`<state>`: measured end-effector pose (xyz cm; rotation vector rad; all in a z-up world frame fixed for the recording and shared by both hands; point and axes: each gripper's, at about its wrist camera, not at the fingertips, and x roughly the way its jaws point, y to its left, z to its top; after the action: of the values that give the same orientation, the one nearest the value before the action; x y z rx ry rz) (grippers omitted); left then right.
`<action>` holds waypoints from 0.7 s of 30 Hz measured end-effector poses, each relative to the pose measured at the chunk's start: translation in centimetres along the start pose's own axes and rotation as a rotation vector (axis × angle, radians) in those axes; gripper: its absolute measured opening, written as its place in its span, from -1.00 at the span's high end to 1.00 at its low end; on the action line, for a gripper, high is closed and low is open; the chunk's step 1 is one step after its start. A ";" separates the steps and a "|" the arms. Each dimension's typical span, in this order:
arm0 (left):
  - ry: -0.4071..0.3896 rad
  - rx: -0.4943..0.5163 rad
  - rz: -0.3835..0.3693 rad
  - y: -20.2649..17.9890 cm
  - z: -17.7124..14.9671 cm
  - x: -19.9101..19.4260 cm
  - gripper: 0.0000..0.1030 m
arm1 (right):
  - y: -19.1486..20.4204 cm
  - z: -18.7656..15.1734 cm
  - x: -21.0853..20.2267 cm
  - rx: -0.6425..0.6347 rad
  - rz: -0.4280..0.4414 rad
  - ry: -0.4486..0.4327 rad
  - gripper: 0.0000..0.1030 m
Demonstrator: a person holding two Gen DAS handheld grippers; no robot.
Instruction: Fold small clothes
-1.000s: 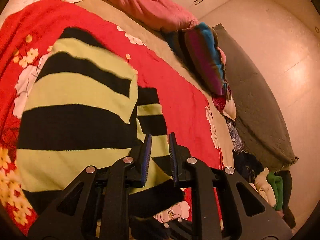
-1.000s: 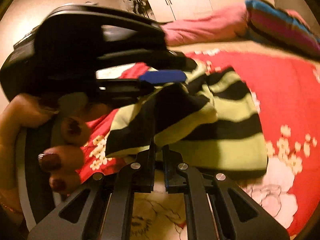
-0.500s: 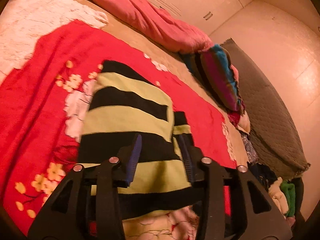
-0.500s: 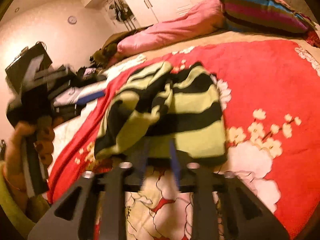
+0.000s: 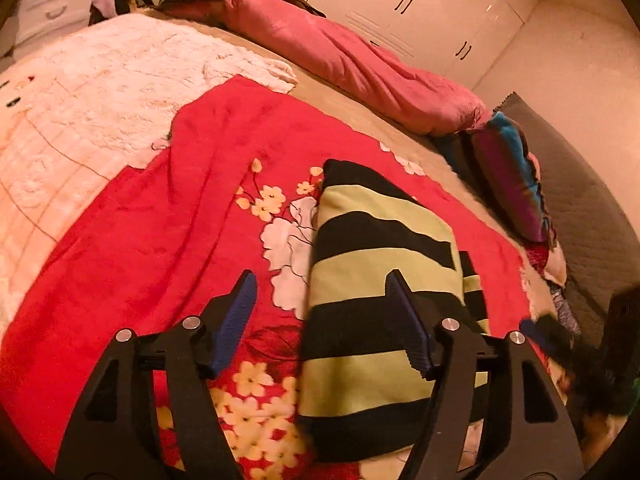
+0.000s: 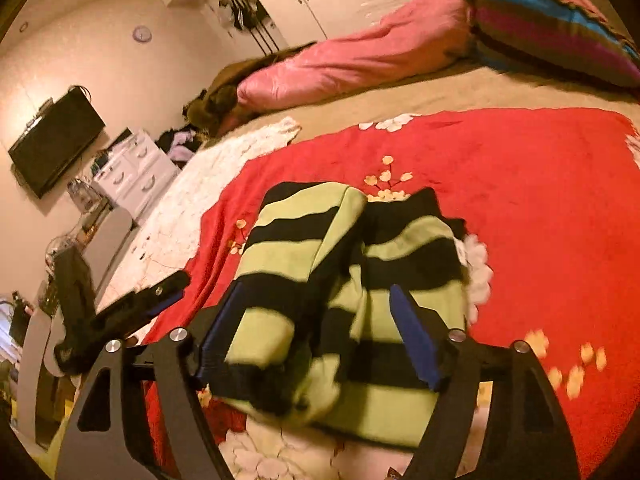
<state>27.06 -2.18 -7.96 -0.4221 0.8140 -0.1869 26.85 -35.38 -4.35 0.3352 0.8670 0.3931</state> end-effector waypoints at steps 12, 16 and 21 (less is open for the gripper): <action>-0.008 0.086 0.055 -0.2 -0.3 0.9 -0.52 | -1.5 2.4 8.4 0.116 0.019 0.199 -0.48; -0.004 0.086 0.056 -0.2 -0.3 1.0 -0.65 | -2.3 2.4 9.5 0.168 0.030 0.218 -0.47; 0.023 0.084 0.067 -0.1 -0.3 1.6 -0.65 | -1.0 2.7 9.6 0.112 0.016 0.208 -0.30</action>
<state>27.88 -2.90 -9.16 -0.3133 0.8389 -0.1632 34.77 -32.16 -9.56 0.4103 1.0926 0.3998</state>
